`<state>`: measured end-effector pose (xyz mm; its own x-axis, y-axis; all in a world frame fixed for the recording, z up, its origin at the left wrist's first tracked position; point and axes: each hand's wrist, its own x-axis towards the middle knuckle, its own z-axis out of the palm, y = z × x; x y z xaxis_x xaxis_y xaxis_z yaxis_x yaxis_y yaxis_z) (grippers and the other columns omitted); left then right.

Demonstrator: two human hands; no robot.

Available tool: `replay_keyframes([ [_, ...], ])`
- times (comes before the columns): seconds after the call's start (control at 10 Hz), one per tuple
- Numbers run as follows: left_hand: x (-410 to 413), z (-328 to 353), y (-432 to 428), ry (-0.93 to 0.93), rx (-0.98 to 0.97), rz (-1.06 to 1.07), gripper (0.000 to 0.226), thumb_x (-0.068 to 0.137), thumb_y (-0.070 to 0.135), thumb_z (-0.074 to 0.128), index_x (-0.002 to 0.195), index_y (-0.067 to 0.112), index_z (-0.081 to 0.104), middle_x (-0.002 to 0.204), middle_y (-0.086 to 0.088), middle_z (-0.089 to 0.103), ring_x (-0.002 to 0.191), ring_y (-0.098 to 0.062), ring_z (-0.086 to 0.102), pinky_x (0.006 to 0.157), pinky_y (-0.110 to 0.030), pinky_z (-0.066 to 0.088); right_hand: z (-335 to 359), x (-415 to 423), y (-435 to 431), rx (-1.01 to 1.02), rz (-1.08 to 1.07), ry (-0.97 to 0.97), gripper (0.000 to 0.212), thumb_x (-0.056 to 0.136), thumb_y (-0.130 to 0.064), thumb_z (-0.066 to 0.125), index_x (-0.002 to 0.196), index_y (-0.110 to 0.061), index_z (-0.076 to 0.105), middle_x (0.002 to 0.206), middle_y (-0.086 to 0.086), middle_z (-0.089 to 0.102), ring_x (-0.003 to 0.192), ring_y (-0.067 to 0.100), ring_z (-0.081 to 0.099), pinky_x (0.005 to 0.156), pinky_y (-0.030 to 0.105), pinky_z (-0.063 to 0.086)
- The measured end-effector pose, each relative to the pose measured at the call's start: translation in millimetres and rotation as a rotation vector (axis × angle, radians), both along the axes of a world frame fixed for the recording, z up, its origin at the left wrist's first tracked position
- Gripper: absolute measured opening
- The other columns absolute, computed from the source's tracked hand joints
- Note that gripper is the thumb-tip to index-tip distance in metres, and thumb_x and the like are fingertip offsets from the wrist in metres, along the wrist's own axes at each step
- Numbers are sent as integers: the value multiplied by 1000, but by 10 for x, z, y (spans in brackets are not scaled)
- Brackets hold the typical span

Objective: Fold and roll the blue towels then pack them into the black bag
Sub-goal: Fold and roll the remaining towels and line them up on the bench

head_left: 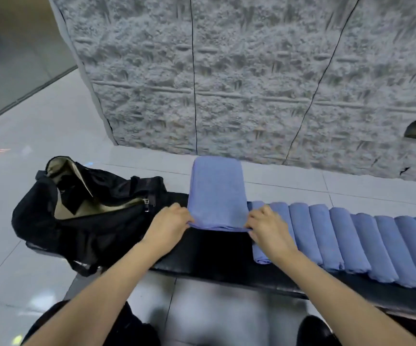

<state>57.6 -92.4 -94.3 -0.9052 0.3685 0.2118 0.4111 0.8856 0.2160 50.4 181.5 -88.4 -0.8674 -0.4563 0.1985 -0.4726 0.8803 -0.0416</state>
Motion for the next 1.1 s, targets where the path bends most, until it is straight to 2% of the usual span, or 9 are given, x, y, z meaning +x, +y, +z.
replay_keyframes([
  [0.1,261,-591,25,-86,-239,-50,34,43,11,89,54,24,59,59,10,53,56,-16,49,46,-22,31,-677,263,-81,167,23,-152,43,28,0,86,45,-19,51,54,-5,46,66,17,39,51,26,19],
  [0.3,488,-951,17,-75,-104,29,35,48,2,88,66,20,66,69,10,62,59,-13,50,49,-21,35,-885,521,-181,78,-85,-276,48,11,14,70,45,-14,51,47,-1,46,55,19,50,47,23,25],
  [0.4,497,-1001,20,-88,18,90,29,56,8,88,73,20,68,77,11,66,68,-10,47,49,-20,42,-775,554,-213,25,-145,-289,50,3,14,65,42,-13,50,43,0,46,49,18,53,38,18,11],
  [0.5,496,-977,46,-133,91,198,27,57,10,88,76,20,71,74,12,68,63,-13,56,49,-17,41,-863,545,-254,-39,-233,-315,52,3,12,70,43,-14,50,44,-1,47,41,16,47,45,16,-9],
  [0.6,506,-957,68,-184,68,300,19,70,13,81,86,20,73,79,8,71,70,-20,59,60,-26,39,-855,580,-268,-54,-292,-414,24,62,7,72,77,-10,64,73,4,59,63,18,48,41,21,6],
  [0.7,516,-941,78,-300,52,394,19,92,24,58,107,25,68,99,7,70,92,-21,53,76,-31,31,-832,606,-286,-142,-389,-568,27,89,3,44,105,-12,60,99,7,61,77,22,50,45,26,19],
  [0.8,507,-924,54,-426,49,465,22,97,26,49,113,29,64,99,4,67,99,-19,50,86,-32,28,-766,617,-356,-177,-460,-621,39,85,9,41,113,-14,55,103,11,63,77,25,51,57,26,33],
  [1.0,431,-857,82,-494,142,541,18,88,27,58,102,23,48,79,8,65,87,-19,56,86,-36,33,-721,603,-481,-96,-444,-531,33,81,12,50,108,-7,49,98,11,53,70,24,44,50,30,33],
  [1.1,411,-854,112,-252,27,373,19,73,10,73,85,19,60,80,4,58,81,-21,51,67,-31,34,-781,598,-495,-10,-308,-338,46,39,20,74,75,-5,57,84,10,54,61,25,46,38,24,18],
])
